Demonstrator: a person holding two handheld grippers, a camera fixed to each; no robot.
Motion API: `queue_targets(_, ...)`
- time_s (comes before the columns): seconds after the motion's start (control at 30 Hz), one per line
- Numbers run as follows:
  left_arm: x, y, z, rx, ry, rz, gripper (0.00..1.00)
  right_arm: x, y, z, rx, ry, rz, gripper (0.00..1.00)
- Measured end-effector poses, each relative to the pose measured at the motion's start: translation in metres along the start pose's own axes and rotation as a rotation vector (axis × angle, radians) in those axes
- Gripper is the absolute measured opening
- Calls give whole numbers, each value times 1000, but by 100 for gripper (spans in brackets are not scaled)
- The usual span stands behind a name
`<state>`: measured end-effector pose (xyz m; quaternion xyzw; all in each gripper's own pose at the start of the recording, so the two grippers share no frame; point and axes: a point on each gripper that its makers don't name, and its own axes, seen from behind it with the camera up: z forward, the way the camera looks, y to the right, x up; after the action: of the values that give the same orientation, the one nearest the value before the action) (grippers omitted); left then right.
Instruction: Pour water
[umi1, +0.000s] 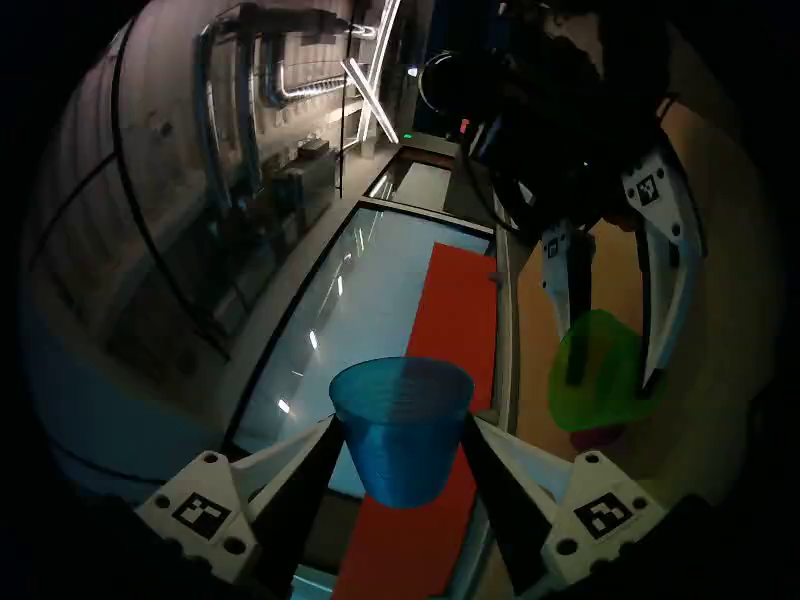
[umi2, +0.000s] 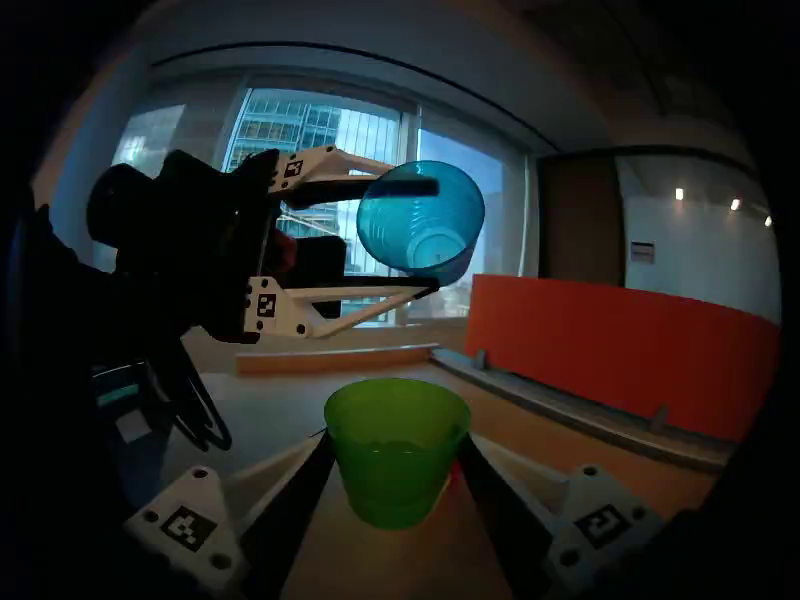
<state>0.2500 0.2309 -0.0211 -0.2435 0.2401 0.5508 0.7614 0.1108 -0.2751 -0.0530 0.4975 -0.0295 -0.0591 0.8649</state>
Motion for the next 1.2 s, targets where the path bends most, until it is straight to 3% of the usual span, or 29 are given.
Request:
queue_targets(0.23, -12, 1, -1, -5, -16, -222, 82, 2, 1, 0, -8, 8, -4, 88)
queue_targets(0.6, -25, 10, -6, -20, -43, -460, 82, 5, 3, -1, -19, 16, -6, 88)
queue_targets(1.2, -52, 22, -1, -39, -106, -952, 82, 22, 11, -15, -50, 42, -7, 88)
